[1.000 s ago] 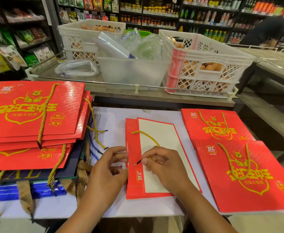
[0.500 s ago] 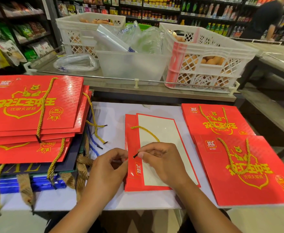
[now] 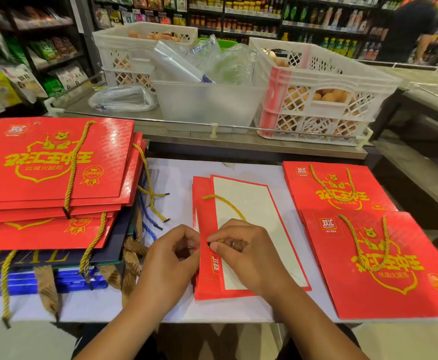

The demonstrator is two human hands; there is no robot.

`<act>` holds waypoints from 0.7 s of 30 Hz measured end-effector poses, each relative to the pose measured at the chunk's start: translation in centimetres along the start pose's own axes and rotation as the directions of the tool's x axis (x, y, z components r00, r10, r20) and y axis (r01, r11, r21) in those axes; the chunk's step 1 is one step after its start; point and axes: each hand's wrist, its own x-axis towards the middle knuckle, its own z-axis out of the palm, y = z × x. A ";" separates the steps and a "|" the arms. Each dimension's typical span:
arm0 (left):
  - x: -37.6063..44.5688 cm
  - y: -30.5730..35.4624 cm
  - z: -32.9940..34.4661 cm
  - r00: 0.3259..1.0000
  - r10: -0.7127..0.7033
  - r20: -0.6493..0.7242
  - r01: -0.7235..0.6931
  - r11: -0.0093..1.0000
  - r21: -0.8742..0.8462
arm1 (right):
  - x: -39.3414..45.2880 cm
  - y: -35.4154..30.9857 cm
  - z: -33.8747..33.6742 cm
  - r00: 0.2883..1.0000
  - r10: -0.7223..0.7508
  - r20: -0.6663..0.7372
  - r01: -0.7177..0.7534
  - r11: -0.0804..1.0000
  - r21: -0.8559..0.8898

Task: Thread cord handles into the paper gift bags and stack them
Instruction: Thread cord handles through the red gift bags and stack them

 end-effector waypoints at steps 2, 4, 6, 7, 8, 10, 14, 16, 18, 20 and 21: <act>0.1 0.0 0.0 1.000 0.010 0.004 -0.010 1.000 -0.001 | -0.1 -0.2 -0.6 1.000 -0.022 0.020 0.022 1.000 -0.012; 0.1 -0.2 0.0 1.000 0.001 0.002 -0.001 1.000 -0.008 | -0.1 -0.2 -1.1 0.999 -0.031 0.024 0.032 0.999 -0.040; 0.2 -0.4 0.0 1.000 -0.018 0.005 0.018 1.000 -0.007 | -0.2 0.1 -1.2 0.999 -0.032 0.007 0.033 0.998 -0.057; 0.2 -0.5 0.0 1.000 -0.025 0.012 0.025 1.000 -0.001 | -0.3 0.3 -1.1 1.000 -0.025 -0.002 0.025 0.997 -0.068; 0.2 -0.6 0.0 0.999 -0.029 0.016 0.029 1.000 0.011 | -0.4 0.4 -0.9 1.000 -0.010 -0.011 0.009 0.997 -0.078; 0.2 -0.5 -0.1 0.999 -0.038 0.013 0.037 0.999 0.034 | -0.6 0.5 -0.7 0.999 0.022 -0.031 -0.025 0.995 -0.097; 0.2 -0.2 -0.1 0.999 -0.047 0.014 0.047 0.998 0.030 | -0.7 0.4 -0.4 0.998 0.033 -0.046 -0.037 0.995 -0.087; 0.0 -0.1 -0.1 0.999 -0.039 0.010 0.039 0.999 0.016 | -0.7 0.2 -0.5 0.998 0.037 -0.052 -0.040 0.998 -0.054; -0.1 0.1 0.0 1.000 -0.030 -0.008 0.030 1.000 -0.004 | -0.7 0.1 -0.5 0.996 0.047 -0.075 -0.048 0.999 -0.021; -0.2 0.4 0.1 0.999 -0.040 -0.016 0.039 0.998 -0.050 | -0.7 0.0 -0.6 0.993 0.075 -0.089 -0.074 0.997 0.015; -0.3 0.5 0.2 0.998 -0.054 -0.016 0.052 0.995 -0.080 | -0.7 0.0 -0.5 0.993 0.081 -0.087 -0.080 0.997 0.018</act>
